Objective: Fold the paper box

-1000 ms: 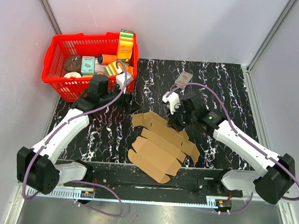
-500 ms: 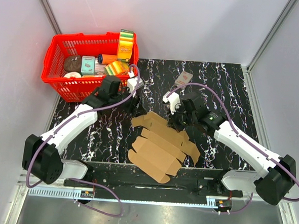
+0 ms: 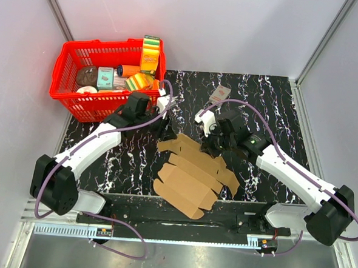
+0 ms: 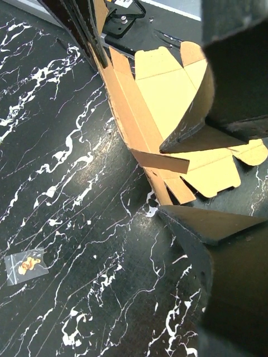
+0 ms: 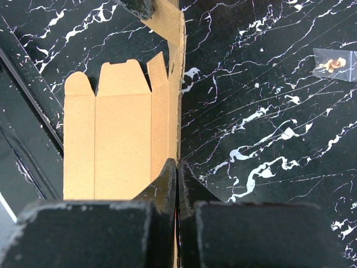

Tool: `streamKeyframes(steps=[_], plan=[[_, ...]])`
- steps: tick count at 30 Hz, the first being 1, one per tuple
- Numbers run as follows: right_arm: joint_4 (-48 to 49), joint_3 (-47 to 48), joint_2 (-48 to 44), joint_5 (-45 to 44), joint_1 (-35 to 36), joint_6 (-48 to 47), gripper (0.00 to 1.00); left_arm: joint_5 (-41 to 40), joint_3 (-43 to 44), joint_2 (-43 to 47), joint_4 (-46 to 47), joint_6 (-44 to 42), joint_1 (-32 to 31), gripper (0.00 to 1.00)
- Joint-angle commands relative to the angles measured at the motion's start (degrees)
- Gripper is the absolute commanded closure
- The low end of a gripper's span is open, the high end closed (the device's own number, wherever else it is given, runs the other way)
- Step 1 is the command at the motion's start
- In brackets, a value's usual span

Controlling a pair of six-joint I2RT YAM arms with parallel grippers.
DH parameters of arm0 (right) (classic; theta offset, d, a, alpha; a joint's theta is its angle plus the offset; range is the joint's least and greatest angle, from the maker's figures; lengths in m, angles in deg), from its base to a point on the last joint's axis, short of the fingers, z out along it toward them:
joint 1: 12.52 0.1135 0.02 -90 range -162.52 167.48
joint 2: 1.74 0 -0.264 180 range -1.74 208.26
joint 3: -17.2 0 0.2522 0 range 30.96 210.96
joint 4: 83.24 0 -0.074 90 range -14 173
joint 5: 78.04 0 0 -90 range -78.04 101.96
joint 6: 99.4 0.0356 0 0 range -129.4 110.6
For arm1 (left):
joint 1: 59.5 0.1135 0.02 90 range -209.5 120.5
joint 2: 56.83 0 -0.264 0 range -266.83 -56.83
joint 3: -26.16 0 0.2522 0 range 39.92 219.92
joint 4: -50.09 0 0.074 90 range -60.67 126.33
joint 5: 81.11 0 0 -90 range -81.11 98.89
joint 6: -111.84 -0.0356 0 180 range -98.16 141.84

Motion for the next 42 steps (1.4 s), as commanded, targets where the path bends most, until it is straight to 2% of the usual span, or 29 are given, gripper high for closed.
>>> streamKeyframes(steps=[1, 2, 4, 6, 7, 13, 18, 25, 35, 42], plan=[[2.59, 0.05, -1.26, 0.72, 0.56, 0.60, 1.00, 2.07, 2.81, -0.23, 1.77, 0.06, -1.12, 0.54], [2.67, 0.05, -1.26, 0.73, 0.56, 0.60, 1.00, 1.80, 2.90, -0.31, 1.77, 0.06, -1.38, 0.55], [2.76, 0.05, -1.17, 0.81, 0.56, 0.60, 1.00, 1.72, 2.90, -0.49, 1.86, 0.15, -1.47, 0.64], [2.67, 0.05, -1.17, 0.64, 0.56, 0.69, 1.00, 1.54, 3.07, -0.58, 1.60, 0.42, -1.47, 0.81], [2.67, 0.05, -1.26, 0.72, 0.65, 0.69, 1.00, 1.54, 3.07, -0.58, 1.34, 0.42, -1.56, 0.85], [3.37, 0.22, -1.61, 0.20, 0.56, 1.91, 1.00, -0.04, 3.69, -0.75, -0.07, 0.68, -2.52, 0.94], [4.87, 0.49, -1.53, -1.73, 0.65, 3.93, 1.00, -4.17, 4.83, -1.10, -0.51, 2.35, -3.23, 0.98], [8.73, 0.93, -0.91, -7.09, 0.74, 9.02, 1.00, -13.04, 5.79, -1.81, 4.75, 13.76, -5.77, 1.00], [11.81, 3.47, 1.02, -12.63, 1.09, 14.22, 1.00, -31.22, 10.01, -5.67, 5.99, 22.03, -10.70, 1.00], [12.96, 4.97, 2.78, -14.30, 1.18, 16.85, 1.00, -38.01, 14.23, -9.45, 5.29, 26.34, -13.86, 1.00]])
